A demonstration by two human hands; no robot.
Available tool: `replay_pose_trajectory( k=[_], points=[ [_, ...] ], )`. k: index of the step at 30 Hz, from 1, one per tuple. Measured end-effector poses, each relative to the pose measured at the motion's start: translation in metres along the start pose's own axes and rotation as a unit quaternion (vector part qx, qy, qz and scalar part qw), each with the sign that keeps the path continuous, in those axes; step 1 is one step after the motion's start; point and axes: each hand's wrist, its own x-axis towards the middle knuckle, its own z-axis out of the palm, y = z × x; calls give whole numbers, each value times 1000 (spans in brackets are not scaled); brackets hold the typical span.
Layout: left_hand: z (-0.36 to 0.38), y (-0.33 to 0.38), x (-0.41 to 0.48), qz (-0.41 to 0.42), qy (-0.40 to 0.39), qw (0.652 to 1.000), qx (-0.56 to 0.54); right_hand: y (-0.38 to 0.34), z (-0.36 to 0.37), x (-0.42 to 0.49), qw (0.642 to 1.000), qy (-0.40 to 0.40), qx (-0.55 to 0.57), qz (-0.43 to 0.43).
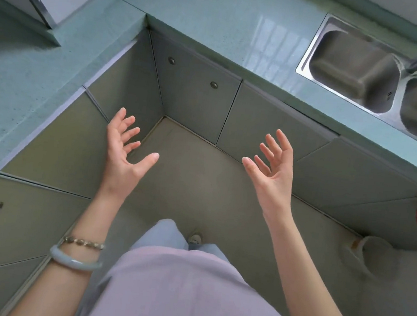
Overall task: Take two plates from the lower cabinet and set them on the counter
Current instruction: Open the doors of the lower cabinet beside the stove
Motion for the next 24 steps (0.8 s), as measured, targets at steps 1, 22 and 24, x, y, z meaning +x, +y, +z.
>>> replay_pose_trajectory(
  k=[1, 22, 24],
  points=[
    [2, 1, 4, -3, 12, 1000, 0, 1, 0, 10, 1000, -10, -2, 1],
    [-20, -23, 141, -37, 198, 980, -8, -16, 132, 222, 980, -196, -17, -29],
    [-27, -24, 153, -41, 207, 977, 1, -20, 153, 235, 974, -223, -18, -34]
  ],
)
